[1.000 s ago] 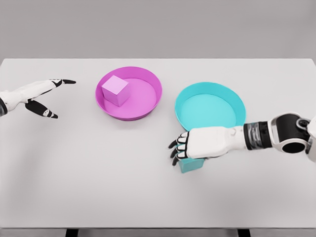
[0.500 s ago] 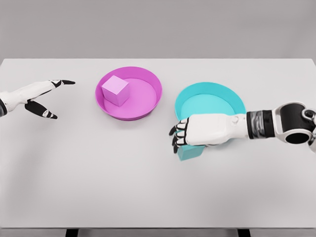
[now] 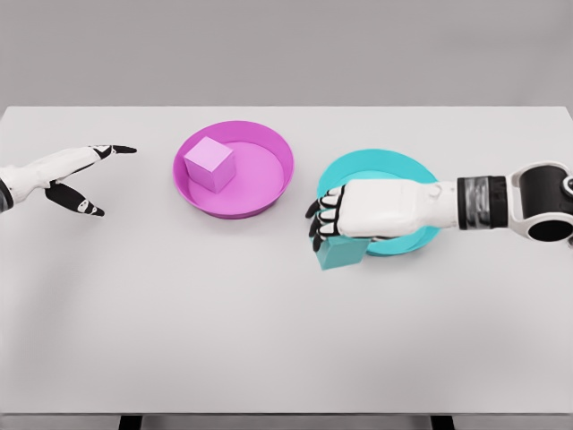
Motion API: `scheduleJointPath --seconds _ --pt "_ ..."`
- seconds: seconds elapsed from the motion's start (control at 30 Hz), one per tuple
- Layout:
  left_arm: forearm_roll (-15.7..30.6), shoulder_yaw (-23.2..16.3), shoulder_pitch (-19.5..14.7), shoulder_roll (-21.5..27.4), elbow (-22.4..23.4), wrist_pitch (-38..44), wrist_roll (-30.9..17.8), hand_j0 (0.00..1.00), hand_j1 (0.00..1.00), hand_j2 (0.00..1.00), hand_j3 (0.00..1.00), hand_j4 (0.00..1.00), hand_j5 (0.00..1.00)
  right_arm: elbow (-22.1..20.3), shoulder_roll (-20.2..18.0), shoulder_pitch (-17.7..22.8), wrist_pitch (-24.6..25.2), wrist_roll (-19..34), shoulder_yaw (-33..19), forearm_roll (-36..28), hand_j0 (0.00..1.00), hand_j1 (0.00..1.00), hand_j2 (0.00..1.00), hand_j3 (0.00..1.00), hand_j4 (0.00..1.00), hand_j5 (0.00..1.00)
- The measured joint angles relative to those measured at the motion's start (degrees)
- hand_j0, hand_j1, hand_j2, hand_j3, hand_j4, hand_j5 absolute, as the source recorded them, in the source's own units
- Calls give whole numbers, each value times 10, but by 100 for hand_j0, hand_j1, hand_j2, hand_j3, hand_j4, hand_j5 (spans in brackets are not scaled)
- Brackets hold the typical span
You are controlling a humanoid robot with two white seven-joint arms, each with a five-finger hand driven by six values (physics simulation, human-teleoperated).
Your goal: Place the blocks in the corresponding plates according to their colors
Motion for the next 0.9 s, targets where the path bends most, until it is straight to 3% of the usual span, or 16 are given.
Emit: scheduleJointPath --seconds 0.2,0.7,0.77,0.83,0.9 --pt "-1 0 0 0 0 0 0 100 100 100 100 100 100 8 -3 -5 0 0 -12 -6 65 65 65 65 65 65" --pt "-1 -1 0 -1 -1 0 0 100 100 100 100 100 100 119 2 -7 0 1 -48 -6 68 68 68 68 68 68" --pt "-1 -1 0 -2 -1 0 0 100 100 100 100 100 100 123 2 -7 0 1 -49 -6 78 78 78 78 78 78" --pt "-1 -1 0 -2 -1 0 0 100 100 100 100 100 100 125 1 -7 0 -1 -50 -7 100 100 100 100 100 100" --pt "-1 -1 0 -2 -1 0 0 100 100 100 100 100 100 126 -2 -8 0 -2 -50 -6 100 100 100 100 100 100"
